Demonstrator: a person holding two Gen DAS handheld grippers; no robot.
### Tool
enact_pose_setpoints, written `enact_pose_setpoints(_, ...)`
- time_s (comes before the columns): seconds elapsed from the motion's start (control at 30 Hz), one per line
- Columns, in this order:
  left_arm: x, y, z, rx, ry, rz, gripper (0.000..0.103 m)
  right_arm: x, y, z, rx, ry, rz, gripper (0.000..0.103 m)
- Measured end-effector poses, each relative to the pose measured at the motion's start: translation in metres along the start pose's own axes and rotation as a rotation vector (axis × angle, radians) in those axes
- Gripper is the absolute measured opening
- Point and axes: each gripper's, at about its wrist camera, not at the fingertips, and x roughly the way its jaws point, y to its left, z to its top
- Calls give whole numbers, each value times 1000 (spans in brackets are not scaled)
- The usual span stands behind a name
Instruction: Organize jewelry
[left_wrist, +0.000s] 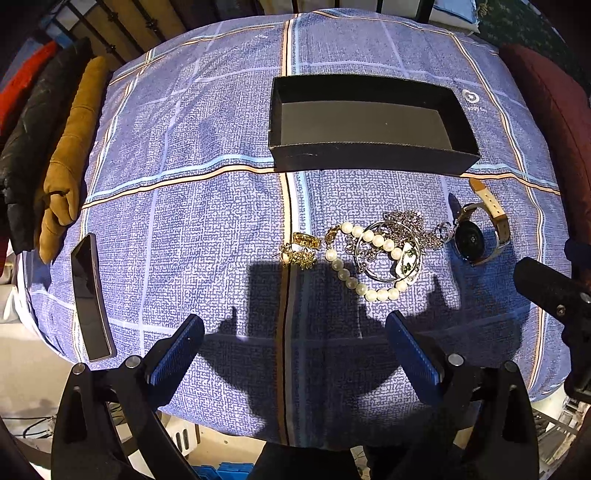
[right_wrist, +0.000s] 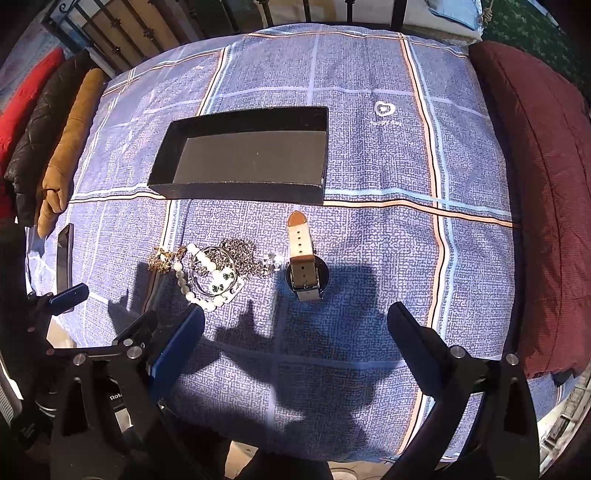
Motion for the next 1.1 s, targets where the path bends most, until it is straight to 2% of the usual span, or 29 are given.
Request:
enact_pose_setpoints(0.13,-2,-3,1,-21,-13,-5,96,-1,1,-1,-29,-18,-11,97)
enact_pose_setpoints(0.23,-4,-10,-1,-28,-31,6,96,4,1,-5,-27,1,12,97)
enact_pose_setpoints(0.33,-2,-12,-4,-41,-31,7,96,12,-7,-9,28,39,70,97)
enact_pose_setpoints(0.47,4,-13,-8,-50,-23,11,96,15,-7,-11,6,38,61,97)
enact_pose_setpoints(0.6,12,-11,-12,-54,-9,9,96,23,-5,-12,-6,46,88,97)
enact_pose_setpoints(0.7,20,-7,-13,-54,-3,-8,96,29,-2,-13,-24,53,108,97)
enact_pose_setpoints(0.83,33,6,-14,-83,21,-65,95,34,-11,-11,18,38,155,97)
enact_pose_setpoints(1.03,51,35,-14,-145,44,-141,95,41,-14,6,7,12,152,97)
enact_pose_setpoints(1.07,53,38,-13,-152,47,-149,95,44,-13,10,5,13,151,94)
enact_pose_setpoints(1.1,55,42,-12,-156,46,-163,95,48,-11,14,-1,23,138,87)
